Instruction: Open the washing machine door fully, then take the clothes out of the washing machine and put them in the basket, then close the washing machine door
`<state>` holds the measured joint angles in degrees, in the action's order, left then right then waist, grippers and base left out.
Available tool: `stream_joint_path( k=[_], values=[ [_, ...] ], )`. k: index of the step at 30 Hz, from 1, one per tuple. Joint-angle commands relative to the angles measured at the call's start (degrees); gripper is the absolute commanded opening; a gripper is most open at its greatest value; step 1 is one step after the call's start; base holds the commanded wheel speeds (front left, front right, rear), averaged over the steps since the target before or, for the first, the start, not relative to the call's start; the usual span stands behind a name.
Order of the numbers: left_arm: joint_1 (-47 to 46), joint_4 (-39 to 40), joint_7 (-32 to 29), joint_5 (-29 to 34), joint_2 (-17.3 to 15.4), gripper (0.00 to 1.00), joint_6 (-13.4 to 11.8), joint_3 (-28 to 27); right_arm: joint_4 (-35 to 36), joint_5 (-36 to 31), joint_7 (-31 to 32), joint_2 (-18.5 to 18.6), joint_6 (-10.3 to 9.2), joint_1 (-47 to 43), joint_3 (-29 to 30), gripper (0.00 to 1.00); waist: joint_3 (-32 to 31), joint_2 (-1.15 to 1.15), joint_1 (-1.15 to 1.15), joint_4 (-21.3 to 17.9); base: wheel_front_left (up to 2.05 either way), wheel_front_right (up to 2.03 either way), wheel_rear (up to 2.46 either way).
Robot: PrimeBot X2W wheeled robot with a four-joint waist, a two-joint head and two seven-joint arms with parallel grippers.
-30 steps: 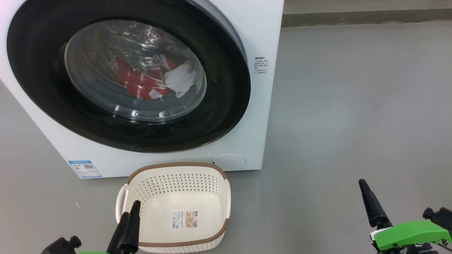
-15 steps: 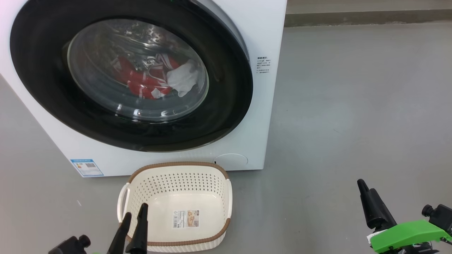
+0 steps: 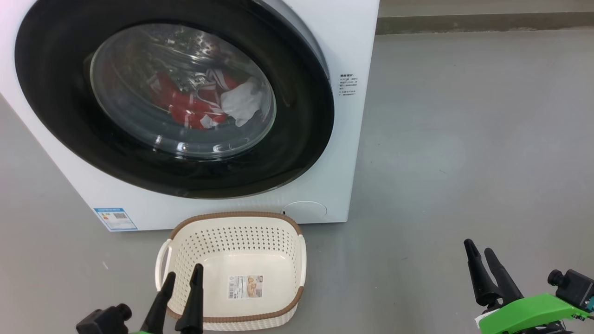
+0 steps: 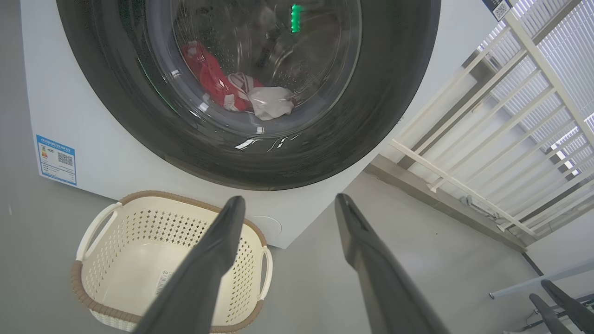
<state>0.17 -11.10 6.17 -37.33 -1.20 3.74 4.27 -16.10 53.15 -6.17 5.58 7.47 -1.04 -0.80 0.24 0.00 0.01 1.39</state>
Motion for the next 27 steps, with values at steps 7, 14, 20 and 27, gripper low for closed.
stream_joint_path(
  k=[7,14,20,27],
  values=[
    [-0.38,2.79,2.02,6.66,-1.01,1.0,-0.9,-0.02,1.86,-4.73,-2.03,1.97,0.02,0.18,-1.72,1.0,0.03,0.0,0.0,0.13,0.0,0.0,0.0],
    [-0.13,3.41,3.21,11.58,-1.12,1.0,-1.28,0.56,2.16,-8.34,-3.22,2.56,0.02,-0.09,-2.53,1.0,0.15,0.0,0.0,0.13,0.0,0.0,0.0],
    [-0.03,3.86,4.05,14.94,-1.21,1.0,-1.49,0.92,2.49,-10.92,-4.06,2.8,0.02,-0.42,-2.71,1.0,0.24,0.0,0.0,0.15,0.0,0.0,0.0],
    [0.16,4.4,5.23,19.46,-1.32,1.0,-1.76,1.44,2.58,-14.57,-5.24,3.19,0.02,-1.14,-2.86,1.0,0.19,0.0,0.0,0.1,0.0,0.0,0.0]
  ],
)
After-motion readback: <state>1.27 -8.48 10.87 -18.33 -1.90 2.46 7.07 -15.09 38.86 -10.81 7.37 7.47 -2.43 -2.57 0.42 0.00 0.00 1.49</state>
